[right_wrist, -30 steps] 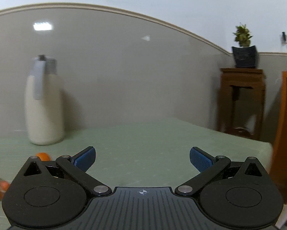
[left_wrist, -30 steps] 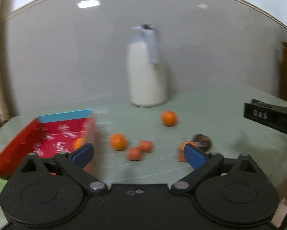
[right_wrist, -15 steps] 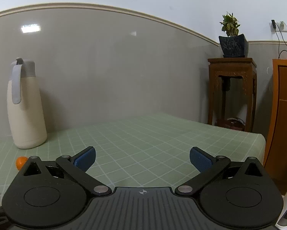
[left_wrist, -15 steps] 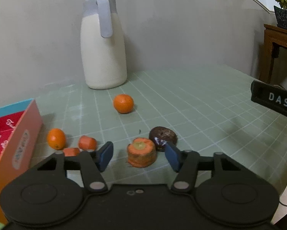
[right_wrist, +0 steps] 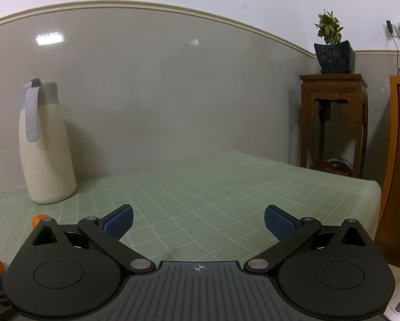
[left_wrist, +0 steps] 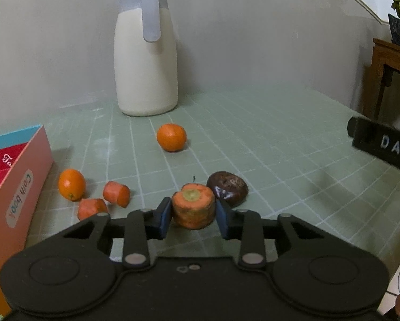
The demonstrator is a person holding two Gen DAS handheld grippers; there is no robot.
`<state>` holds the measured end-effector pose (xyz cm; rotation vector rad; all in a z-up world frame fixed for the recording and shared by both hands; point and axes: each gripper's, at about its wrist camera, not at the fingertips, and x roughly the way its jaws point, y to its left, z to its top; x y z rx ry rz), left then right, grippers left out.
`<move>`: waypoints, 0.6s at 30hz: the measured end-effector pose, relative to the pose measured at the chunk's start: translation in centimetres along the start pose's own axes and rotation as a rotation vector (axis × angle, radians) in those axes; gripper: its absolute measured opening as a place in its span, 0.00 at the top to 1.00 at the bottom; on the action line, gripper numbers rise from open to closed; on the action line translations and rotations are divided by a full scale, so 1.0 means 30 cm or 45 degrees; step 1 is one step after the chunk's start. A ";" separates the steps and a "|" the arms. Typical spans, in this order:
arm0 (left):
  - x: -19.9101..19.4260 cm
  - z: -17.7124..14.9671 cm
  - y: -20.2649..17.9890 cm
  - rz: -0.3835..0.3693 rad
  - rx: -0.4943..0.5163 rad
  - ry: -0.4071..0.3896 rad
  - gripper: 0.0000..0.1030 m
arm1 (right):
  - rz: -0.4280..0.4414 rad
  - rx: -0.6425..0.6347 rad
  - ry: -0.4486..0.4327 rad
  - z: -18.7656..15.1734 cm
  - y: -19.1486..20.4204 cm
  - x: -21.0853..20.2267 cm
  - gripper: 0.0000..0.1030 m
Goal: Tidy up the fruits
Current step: 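Carry the carrot slice with the left gripper into the box and release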
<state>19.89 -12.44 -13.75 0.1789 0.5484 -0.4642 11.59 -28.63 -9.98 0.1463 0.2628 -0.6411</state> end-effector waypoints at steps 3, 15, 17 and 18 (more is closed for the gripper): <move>-0.020 0.004 0.011 0.007 -0.011 -0.020 0.75 | 0.011 -0.008 0.001 -0.005 0.011 -0.003 0.00; -0.183 0.026 0.136 0.291 -0.053 -0.216 0.75 | 0.122 -0.026 0.019 -0.018 0.077 -0.020 0.00; -0.212 0.025 0.179 0.359 -0.087 -0.231 0.75 | 0.157 -0.026 0.030 -0.022 0.093 -0.021 0.00; -0.226 0.024 0.204 0.396 -0.107 -0.236 0.75 | 0.180 -0.028 0.040 -0.023 0.102 -0.020 0.00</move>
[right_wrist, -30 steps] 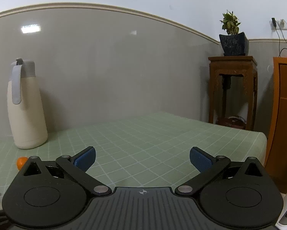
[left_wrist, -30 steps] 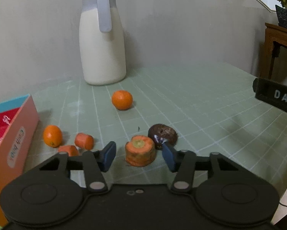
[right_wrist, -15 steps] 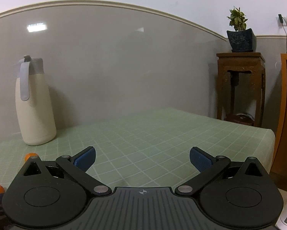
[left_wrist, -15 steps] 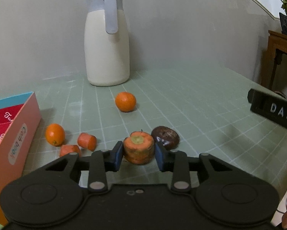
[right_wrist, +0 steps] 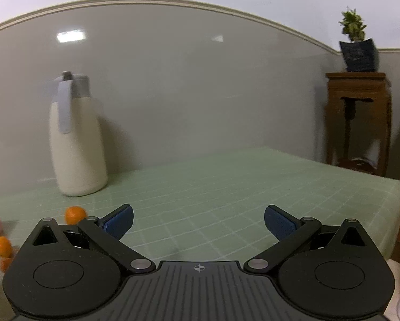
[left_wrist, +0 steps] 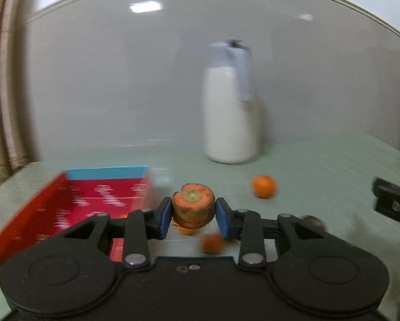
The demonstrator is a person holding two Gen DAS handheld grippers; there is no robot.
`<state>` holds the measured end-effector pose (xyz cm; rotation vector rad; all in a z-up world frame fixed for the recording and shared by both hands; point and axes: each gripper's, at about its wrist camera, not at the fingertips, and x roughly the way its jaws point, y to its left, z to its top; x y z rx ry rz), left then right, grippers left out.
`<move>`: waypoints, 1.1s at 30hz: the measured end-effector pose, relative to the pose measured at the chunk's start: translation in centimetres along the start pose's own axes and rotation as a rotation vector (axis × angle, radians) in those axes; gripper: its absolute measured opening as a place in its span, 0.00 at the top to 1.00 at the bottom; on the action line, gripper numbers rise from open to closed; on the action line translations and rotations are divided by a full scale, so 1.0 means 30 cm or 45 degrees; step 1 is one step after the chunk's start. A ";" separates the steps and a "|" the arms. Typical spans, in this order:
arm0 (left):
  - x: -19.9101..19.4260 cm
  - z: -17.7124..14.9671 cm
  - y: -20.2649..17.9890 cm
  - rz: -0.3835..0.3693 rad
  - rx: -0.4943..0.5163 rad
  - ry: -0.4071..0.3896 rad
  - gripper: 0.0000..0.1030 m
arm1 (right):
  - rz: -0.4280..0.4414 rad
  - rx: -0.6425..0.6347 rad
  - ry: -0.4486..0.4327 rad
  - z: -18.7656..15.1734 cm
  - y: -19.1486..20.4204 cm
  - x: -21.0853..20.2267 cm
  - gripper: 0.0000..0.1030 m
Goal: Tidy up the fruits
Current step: 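Carry the carrot slice with the left gripper into the box and release, then grasp the dark brown chestnut with the right gripper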
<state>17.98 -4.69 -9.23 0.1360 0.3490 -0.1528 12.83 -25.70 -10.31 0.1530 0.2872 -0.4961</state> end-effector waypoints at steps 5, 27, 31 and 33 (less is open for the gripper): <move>0.004 0.005 0.121 0.193 -0.062 0.034 0.75 | 0.108 -0.008 0.066 -0.008 0.052 0.013 0.00; -0.076 -0.029 0.389 0.474 -0.233 0.176 0.24 | 0.349 -0.091 0.307 -0.031 0.249 0.096 0.00; -0.121 -0.019 0.401 0.465 -0.230 0.127 0.20 | 0.344 -0.099 0.317 -0.030 0.258 0.117 0.00; -0.139 -0.020 0.407 0.479 -0.215 0.102 0.18 | 0.342 -0.092 0.326 -0.027 0.265 0.130 0.01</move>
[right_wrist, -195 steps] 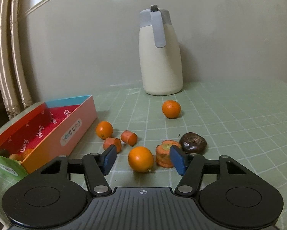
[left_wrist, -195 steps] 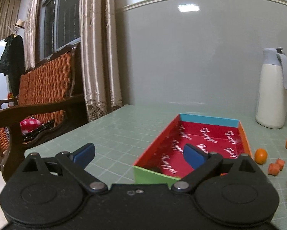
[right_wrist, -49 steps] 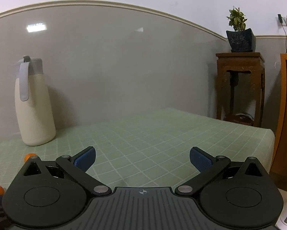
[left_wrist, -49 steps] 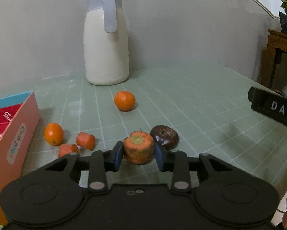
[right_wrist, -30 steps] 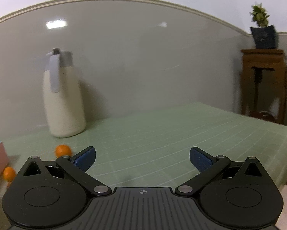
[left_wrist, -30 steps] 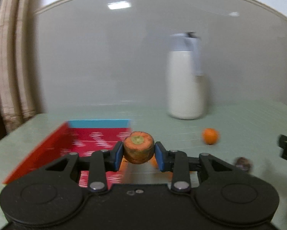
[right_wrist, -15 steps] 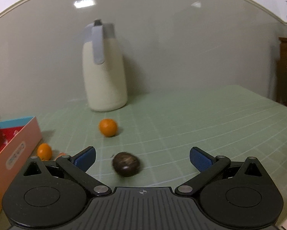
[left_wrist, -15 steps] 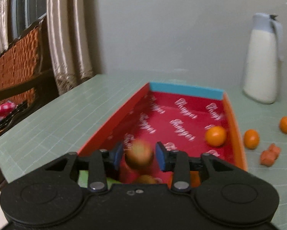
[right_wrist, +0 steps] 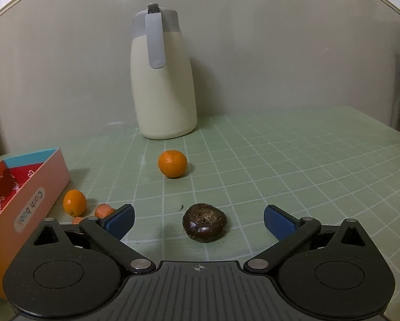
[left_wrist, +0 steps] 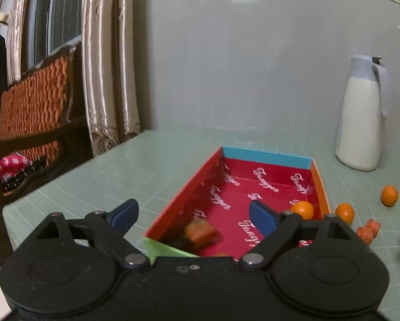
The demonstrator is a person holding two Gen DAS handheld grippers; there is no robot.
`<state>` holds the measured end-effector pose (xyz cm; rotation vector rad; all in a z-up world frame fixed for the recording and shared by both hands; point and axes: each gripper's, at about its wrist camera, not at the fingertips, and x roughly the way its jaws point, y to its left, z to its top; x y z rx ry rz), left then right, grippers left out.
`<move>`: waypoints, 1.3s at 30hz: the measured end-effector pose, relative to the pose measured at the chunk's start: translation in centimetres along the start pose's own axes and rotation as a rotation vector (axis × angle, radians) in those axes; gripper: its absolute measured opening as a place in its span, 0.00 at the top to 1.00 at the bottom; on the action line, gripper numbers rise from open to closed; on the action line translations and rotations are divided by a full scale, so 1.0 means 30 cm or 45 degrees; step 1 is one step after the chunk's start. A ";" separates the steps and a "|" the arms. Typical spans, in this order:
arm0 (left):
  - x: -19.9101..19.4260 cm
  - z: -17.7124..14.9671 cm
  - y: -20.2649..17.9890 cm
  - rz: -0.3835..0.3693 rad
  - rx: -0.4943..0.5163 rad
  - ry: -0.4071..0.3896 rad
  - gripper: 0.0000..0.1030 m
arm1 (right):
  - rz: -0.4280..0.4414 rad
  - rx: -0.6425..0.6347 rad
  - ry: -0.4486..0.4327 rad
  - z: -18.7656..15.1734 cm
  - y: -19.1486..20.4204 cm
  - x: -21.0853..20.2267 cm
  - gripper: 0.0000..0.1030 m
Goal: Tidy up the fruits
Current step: 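Grasp the dark brown chestnut with the right gripper, then carry the chestnut with the right gripper into the box and open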
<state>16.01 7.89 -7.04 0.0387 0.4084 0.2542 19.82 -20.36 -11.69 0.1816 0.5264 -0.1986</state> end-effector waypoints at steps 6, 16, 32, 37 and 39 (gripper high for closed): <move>-0.012 -0.014 0.046 0.015 0.005 -0.002 0.17 | 0.020 0.032 0.101 -0.001 -0.005 0.039 0.21; -0.055 -0.046 0.140 0.077 -0.036 0.027 0.14 | -0.013 -0.040 0.121 -0.010 0.024 0.059 0.55; -0.053 -0.067 0.249 0.144 -0.181 0.096 0.12 | 0.271 -0.036 -0.009 -0.016 0.099 -0.042 0.62; -0.040 -0.075 0.288 0.157 -0.252 0.139 0.12 | 0.443 -0.051 -0.102 -0.012 0.161 -0.102 0.62; -0.037 -0.079 0.300 0.163 -0.273 0.152 0.12 | 0.528 -0.060 -0.134 -0.013 0.191 -0.122 0.62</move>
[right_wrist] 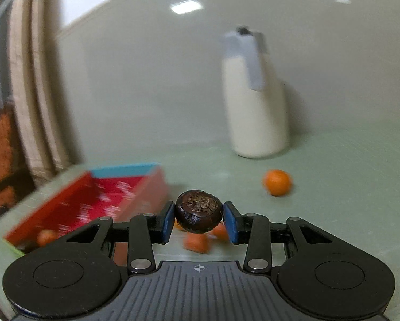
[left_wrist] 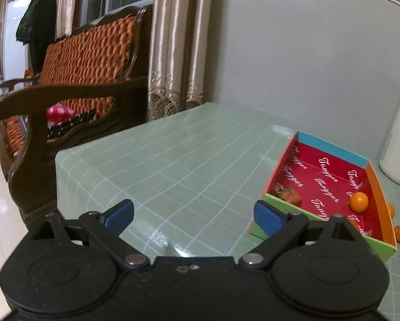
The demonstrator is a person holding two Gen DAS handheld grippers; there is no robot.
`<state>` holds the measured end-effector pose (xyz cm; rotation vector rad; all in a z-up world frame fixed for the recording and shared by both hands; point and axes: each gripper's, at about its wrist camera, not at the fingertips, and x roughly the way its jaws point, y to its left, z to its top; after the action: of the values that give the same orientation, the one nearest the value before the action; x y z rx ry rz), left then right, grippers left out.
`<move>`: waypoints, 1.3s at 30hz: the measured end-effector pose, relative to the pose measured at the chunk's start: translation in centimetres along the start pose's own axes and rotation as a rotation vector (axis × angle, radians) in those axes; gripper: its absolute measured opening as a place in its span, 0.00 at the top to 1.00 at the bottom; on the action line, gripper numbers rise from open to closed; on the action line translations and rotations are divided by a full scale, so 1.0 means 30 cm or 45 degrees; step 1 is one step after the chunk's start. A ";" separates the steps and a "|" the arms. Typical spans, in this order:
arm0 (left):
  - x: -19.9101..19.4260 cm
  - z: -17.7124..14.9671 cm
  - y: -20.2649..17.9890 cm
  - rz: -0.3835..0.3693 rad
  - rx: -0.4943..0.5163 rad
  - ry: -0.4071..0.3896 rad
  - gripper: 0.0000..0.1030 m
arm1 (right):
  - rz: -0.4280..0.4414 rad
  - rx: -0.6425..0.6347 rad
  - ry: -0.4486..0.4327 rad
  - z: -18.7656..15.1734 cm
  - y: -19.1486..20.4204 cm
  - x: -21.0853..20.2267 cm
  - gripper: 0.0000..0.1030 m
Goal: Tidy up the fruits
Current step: 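Carry the chestnut with the right gripper into the box and open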
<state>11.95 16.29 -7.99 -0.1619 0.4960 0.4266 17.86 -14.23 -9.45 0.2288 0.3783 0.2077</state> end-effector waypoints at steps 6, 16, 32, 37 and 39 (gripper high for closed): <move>0.007 -0.007 -0.004 0.005 0.003 0.016 0.12 | 0.200 -0.121 -0.033 -0.016 0.130 0.001 0.61; 0.003 -0.014 -0.027 0.000 0.042 -0.001 0.12 | 0.265 -0.206 0.031 -0.058 0.244 0.050 0.61; -0.007 -0.015 -0.058 -0.032 0.062 -0.020 0.12 | 0.032 -0.197 -0.121 -0.039 0.161 -0.033 0.11; -0.027 -0.021 -0.104 -0.082 0.109 -0.058 0.12 | -0.137 -0.127 -0.144 -0.013 0.072 -0.049 0.00; -0.034 -0.025 -0.126 -0.099 0.127 -0.069 0.11 | -0.200 -0.097 -0.142 -0.005 0.034 -0.056 0.00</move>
<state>12.47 12.33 -7.97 -0.0727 0.4553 0.3288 16.14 -13.65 -8.75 0.1340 0.2756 0.0540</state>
